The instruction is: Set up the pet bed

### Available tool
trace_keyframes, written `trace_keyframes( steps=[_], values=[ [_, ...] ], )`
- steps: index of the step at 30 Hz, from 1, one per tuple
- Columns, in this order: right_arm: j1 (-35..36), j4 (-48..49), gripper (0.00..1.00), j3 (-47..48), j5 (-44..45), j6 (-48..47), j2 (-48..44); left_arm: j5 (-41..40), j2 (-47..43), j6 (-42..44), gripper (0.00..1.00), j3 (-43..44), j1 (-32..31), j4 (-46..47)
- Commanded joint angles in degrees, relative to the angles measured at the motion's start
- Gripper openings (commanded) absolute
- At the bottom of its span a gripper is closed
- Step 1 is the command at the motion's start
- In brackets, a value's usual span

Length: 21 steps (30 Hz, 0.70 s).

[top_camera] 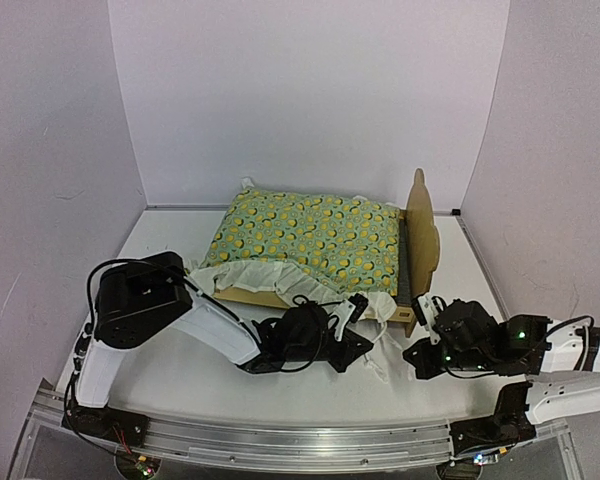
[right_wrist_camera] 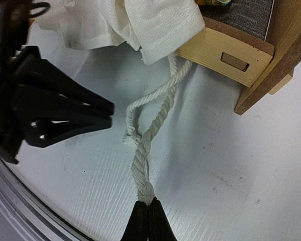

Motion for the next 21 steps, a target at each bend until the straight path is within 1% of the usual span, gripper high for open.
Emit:
trace_keyframes(
  steps=[1,4,8,10,12,14,16,18,19,21],
  values=[
    [0.0,2.44,0.0,0.61,-0.07,-0.24,-1.71,-6.15,4.27,-4.04,0.07,6.79,0.63,7.03],
    [0.04,3.21,0.0,0.58,-0.93,-1.21,-1.45,-9.03,5.9,-3.92,0.08,8.29,0.68,7.38],
    [-0.01,3.91,0.0,0.46,-1.7,-1.88,-1.1,-8.53,5.53,-4.51,0.08,8.82,0.63,8.98],
    [0.07,4.0,0.0,0.29,-1.78,-1.93,-1.19,-7.78,4.33,-4.19,0.14,6.58,0.63,12.05],
    [0.08,4.01,0.0,-0.01,-1.88,-2.05,-1.39,-7.32,3.64,-4.27,0.23,5.63,0.63,13.41],
    [0.06,4.0,0.0,-0.32,-2.16,-2.29,-1.58,-7.25,4.1,-4.83,0.26,6.29,0.64,13.43],
    [0.12,4.17,0.0,-0.5,-2.43,-2.41,-1.83,-7.66,5.11,-5.68,0.21,7.07,0.63,13.34],
    [0.11,4.42,0.0,-0.52,-2.69,-2.61,-2.12,-9.78,5.47,-5.96,0.15,7.43,0.63,13.31],
    [0.12,4.44,0.0,-0.45,-2.8,-2.77,-2.2,-10.44,5.62,-5.93,0.13,7.55,0.63,13.34],
    [0.07,4.52,0.0,-0.37,-3.01,-3.05,-2.24,-10.92,6.12,-6.1,0.13,8.33,0.63,13.34]
  ],
)
